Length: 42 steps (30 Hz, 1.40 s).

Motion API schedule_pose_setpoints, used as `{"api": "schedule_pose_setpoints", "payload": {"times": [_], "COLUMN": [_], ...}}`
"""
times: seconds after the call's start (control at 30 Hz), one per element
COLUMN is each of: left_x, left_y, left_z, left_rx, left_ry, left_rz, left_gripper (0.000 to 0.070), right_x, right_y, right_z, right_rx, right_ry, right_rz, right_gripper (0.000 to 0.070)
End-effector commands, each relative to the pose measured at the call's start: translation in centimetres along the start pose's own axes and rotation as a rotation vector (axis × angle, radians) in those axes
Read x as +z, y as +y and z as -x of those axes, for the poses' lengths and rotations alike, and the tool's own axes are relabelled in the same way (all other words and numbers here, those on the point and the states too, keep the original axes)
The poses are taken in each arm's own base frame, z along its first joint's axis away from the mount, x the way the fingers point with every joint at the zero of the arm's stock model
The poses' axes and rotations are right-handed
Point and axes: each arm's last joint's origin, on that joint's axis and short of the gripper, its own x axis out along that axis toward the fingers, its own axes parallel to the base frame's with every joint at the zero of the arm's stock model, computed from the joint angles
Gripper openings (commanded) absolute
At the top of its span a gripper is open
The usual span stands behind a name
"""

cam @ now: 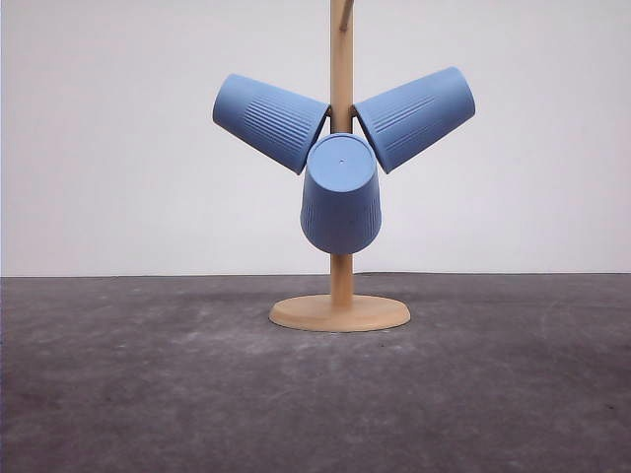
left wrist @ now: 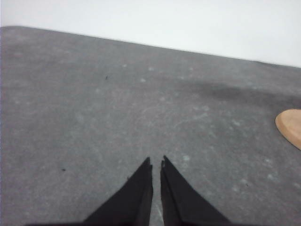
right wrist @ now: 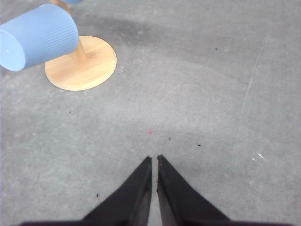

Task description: Place three cups

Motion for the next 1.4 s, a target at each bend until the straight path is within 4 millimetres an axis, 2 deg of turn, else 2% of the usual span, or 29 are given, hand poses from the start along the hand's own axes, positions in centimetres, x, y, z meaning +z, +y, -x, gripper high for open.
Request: {"api": "schedule_pose_setpoints", "payload": {"times": [0.0,0.77,0.93,1.03,1.13,1.23,1.37], "left_x": [-0.6,-0.5,-0.5,-0.5,-0.5,-0.5,-0.5], "left_y": [0.0,-0.1,-0.1,-0.1,-0.1,-0.1,-0.1], "left_z": [-0.1,-0.1,-0.1,-0.1,-0.1,-0.1,-0.1], "left_rx": [0.000,-0.011,-0.011,-0.011,-0.011,-0.011,-0.010], "left_ry": [0.023,0.020,0.020,0.020,0.020,0.020,0.020], "left_rz": [-0.014,-0.036,-0.036,-0.036,-0.036,-0.036,-0.036], "left_gripper": [0.0011,0.0011,0.0011,0.0011,0.0011,0.0011,0.0011], "right_x": [0.3,0.3,0.2,-1.1,-3.7,-6.7,-10.2], "right_y": [0.0,0.0,-0.1,-0.3,-0.6,-0.9,-1.4], "right_z": [0.1,0.1,0.2,-0.5,-2.3,-4.5,-7.5], "right_rx": [0.002,0.000,-0.017,-0.029,-0.040,-0.053,-0.074], "right_ry": [-0.018,-0.023,-0.192,-0.348,-0.479,-0.545,-0.537], "right_rz": [-0.012,0.008,0.043,0.049,0.041,0.039,0.030], "right_gripper": [0.0018,0.0018,0.0018,0.0018,0.0018,0.0018,0.0018]}}
